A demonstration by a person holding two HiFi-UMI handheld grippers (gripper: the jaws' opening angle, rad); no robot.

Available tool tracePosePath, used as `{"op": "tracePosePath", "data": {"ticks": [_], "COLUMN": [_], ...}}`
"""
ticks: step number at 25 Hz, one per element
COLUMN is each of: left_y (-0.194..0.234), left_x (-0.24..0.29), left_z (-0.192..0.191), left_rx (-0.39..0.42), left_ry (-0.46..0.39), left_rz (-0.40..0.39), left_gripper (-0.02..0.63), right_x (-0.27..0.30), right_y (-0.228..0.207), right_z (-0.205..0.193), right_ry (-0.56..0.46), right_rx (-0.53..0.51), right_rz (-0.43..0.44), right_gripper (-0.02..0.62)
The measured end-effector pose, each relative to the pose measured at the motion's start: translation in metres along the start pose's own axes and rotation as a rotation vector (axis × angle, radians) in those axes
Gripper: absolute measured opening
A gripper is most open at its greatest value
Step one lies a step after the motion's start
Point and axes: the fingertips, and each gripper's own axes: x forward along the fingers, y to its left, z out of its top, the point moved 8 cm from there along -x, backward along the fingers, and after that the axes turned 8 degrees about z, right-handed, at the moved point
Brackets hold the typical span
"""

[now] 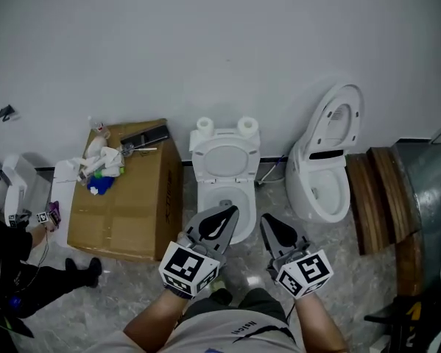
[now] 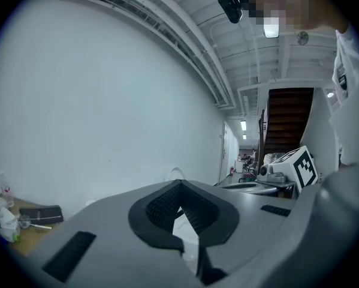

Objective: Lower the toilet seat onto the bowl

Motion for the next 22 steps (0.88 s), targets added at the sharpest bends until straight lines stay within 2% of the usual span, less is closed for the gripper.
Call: {"op": "tracePosePath", "data": {"ticks": [5, 11, 18, 22], "left_y": [0.026, 0.061, 0.092, 0.105], "left_x": [0.041, 0.099, 0.189, 0.232], "left_z": [-0.011, -0.028, -0.042, -0.055], "left_rx": [-0.021, -0.032, -0.012, -0.04], "left_ry": [0.012, 0.041, 0.037, 0.06], "left_rz": [-0.024, 0.023, 0.079, 0.125], "left_gripper": [0.009, 0.009, 0.009, 0.009], "right_x": [0.029, 0.08, 0.144, 0.17], "right_y": [-0.037, -0.112, -0.202, -0.246], "right_z": [-0.004, -0.019, -0.041, -0.06], "right_ry": [0.038, 0.092, 0.163, 0.213], "right_rx": [-0.029, -0.054, -0.08, -0.062], "right_rz": [-0.017, -0.001, 0.102, 0.124], "right_gripper": [0.018, 0.02, 0.02, 0.02]}}
